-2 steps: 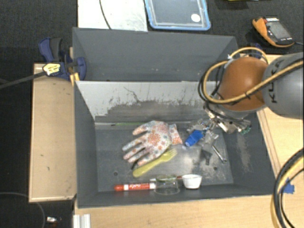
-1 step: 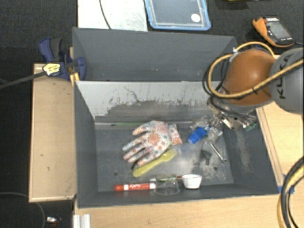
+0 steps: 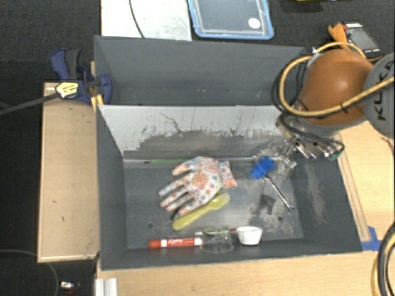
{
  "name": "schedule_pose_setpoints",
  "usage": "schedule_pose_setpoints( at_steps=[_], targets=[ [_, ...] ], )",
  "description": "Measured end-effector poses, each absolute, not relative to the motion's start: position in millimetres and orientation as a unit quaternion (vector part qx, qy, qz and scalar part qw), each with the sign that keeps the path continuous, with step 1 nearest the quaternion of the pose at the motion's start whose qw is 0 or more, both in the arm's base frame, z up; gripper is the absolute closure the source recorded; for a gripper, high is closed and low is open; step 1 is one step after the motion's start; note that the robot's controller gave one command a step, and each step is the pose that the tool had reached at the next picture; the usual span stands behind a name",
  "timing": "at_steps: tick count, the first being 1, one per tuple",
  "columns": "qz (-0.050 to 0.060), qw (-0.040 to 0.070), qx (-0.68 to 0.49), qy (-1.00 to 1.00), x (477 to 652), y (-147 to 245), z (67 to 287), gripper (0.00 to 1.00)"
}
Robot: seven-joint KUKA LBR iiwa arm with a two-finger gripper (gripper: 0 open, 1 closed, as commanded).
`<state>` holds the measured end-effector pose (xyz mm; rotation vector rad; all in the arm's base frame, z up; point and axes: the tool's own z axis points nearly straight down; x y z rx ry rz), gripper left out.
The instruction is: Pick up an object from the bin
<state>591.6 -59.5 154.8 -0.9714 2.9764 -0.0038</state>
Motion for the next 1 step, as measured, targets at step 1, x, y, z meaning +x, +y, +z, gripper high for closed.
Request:
schedule_pose_setpoints(
  at_steps=[1],
  targets=[
    [-0.003, 0.010, -0.309, 0.951, 593.8, -59.8, 183.7, 1.00]
  ],
)
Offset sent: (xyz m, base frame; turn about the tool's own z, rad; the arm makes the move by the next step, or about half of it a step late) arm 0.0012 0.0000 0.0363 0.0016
